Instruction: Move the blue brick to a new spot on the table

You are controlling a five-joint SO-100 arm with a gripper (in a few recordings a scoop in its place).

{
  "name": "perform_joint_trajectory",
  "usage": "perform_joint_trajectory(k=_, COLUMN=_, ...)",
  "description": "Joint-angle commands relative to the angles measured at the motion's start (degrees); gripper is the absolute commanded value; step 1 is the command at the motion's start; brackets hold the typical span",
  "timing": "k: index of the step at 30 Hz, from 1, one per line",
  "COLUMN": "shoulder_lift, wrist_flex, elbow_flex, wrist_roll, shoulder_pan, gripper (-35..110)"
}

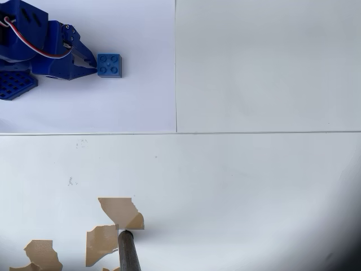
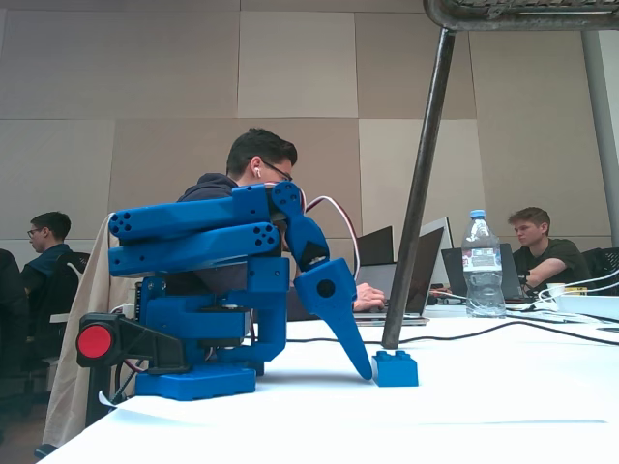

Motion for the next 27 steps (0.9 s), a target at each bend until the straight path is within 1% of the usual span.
perform_joint_trajectory(k=1, shoulder_lift=0.3, wrist_flex=-0.5, elbow_flex=1.9, wrist_roll=-1.8, shoulder_pan=-0.1, gripper=0)
perform_joint_trajectory(k=10, shoulder_lift=0.2, wrist_flex=-0.4, elbow_flex=1.9, wrist_roll=-6.9, shoulder_pan=0.4, gripper=0)
perform_joint_trajectory(k=19, shoulder_lift=0.4, wrist_flex=-0.4, elbow_flex=1.8, wrist_roll=-6.3, shoulder_pan=0.1, gripper=0)
perform_joint_trajectory(k=27, shoulder_lift=-1.9, wrist_flex=4.0, elbow_flex=-6.7, wrist_roll=-8.4, shoulder_pan=1.1, gripper=0)
